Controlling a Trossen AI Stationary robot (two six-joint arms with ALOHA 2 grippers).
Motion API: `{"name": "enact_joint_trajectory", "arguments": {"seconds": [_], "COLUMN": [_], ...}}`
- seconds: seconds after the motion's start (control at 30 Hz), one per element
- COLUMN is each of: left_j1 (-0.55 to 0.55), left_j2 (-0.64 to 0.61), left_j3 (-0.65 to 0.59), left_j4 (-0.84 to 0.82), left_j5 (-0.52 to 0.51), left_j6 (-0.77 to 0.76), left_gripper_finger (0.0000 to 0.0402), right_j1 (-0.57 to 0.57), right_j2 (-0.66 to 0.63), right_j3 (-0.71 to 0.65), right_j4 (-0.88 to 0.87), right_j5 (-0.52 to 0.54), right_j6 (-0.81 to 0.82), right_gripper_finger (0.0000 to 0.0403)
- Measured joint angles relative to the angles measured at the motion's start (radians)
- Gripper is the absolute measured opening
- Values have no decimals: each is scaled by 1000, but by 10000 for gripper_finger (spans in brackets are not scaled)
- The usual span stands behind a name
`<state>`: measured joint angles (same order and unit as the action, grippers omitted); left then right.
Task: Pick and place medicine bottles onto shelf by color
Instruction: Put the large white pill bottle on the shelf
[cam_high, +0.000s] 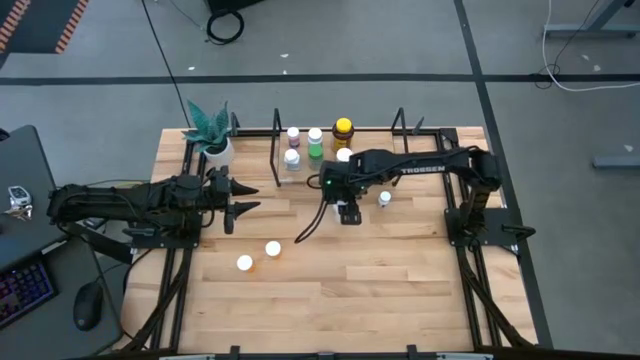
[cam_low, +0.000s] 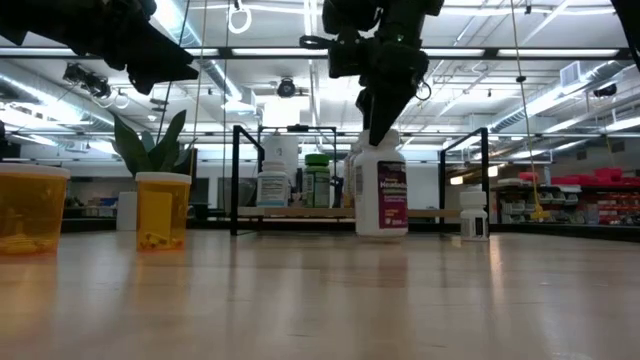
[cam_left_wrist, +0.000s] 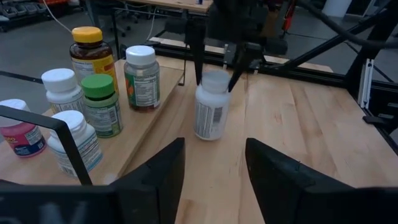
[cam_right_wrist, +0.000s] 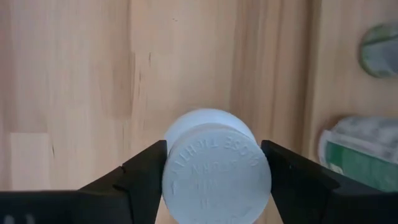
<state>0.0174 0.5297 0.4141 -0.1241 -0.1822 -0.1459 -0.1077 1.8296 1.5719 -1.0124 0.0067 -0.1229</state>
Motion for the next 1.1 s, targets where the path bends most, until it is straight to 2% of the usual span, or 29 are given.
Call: {"name": "enact_joint_trajectory", "arguments": {"seconds": [0.53, 0.77, 0.9, 1.1], "left_j1": [0, 0, 0, 0], "left_j2": [0, 0, 0, 0], "left_j3": [1, 1, 1, 1], "left_j4": [-1, -1, -1, -1], "left_j5": [0, 0, 0, 0], "left_j6": [10, 23, 22, 23], "left_gripper_finger": [175, 173, 174, 177], "right_j1": [-112, -215, -290, -409], "right_j2": [-177, -207, -207, -207], "right_j3": [1, 1, 2, 2], "right_j4": [-155, -185, -210, -147], "right_j5": [-45, -42, 8, 28], "right_j6": [17, -11, -35, -81], "right_gripper_finger": [258, 257, 259, 259]}}
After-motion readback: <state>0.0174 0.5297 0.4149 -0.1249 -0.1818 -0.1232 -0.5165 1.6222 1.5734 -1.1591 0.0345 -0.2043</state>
